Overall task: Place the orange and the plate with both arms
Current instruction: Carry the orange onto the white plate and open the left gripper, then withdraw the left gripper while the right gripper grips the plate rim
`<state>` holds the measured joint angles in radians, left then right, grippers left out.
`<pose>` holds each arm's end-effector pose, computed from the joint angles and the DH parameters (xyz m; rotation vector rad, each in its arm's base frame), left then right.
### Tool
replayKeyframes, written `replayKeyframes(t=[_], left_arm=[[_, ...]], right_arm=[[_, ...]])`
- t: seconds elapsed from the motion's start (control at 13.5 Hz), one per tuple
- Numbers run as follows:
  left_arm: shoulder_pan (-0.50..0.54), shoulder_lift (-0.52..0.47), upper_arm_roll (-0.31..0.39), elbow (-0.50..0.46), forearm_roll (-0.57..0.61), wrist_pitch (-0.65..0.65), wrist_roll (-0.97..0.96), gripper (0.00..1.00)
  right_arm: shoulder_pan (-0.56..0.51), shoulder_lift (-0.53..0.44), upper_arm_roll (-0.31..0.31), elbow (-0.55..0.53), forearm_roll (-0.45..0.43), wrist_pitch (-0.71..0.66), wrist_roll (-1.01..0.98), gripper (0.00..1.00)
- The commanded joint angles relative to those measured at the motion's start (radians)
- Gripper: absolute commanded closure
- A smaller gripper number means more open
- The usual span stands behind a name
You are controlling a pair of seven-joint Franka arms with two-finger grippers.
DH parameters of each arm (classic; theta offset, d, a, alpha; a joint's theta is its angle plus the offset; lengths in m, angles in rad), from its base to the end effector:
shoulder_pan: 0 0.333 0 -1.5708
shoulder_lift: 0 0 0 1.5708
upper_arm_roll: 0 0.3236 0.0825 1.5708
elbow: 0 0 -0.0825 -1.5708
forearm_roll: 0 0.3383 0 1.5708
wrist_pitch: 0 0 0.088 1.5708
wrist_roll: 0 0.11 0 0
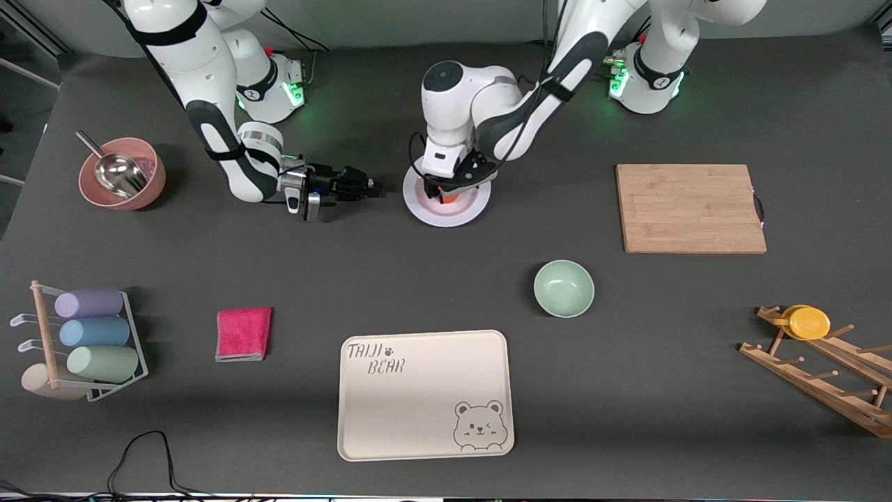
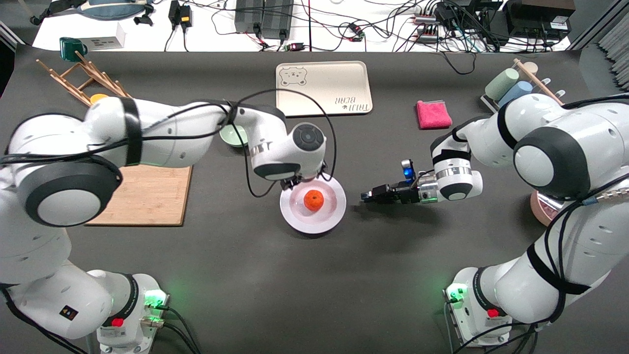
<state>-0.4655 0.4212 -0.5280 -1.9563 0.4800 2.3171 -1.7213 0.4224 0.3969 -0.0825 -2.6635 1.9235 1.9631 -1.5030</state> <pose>0.3446 -0.4733 0.3225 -3.0489 -0.6834 -0.2297 0.3044 0.1714 0.1465 -1.9632 0.0136 -0.0456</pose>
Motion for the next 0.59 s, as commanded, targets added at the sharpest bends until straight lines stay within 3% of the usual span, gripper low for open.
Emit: replayKeyframes(t=[0.0,0.22,0.52], left_arm=[[0.104,-0.117,-0.024,-0.012,-0.155,-0.059,0.230,0.00],[0.200,-0.208,-0.017,0.063,-0.337,-0.187,0.458,0.00],[0.321,-0.216,-0.015,0.288,-0.359,-0.519,0.716,0.00]], right_arm=[[0.012,0.020,0.007,0.016,0.060,-0.010,-0.032,0.63],[0.053,0.025,0.012,0.028,0.117,-0.010,-0.033,0.63],[0.091,0.037,0.039,0.050,0.187,0.002,-0.031,0.63]])
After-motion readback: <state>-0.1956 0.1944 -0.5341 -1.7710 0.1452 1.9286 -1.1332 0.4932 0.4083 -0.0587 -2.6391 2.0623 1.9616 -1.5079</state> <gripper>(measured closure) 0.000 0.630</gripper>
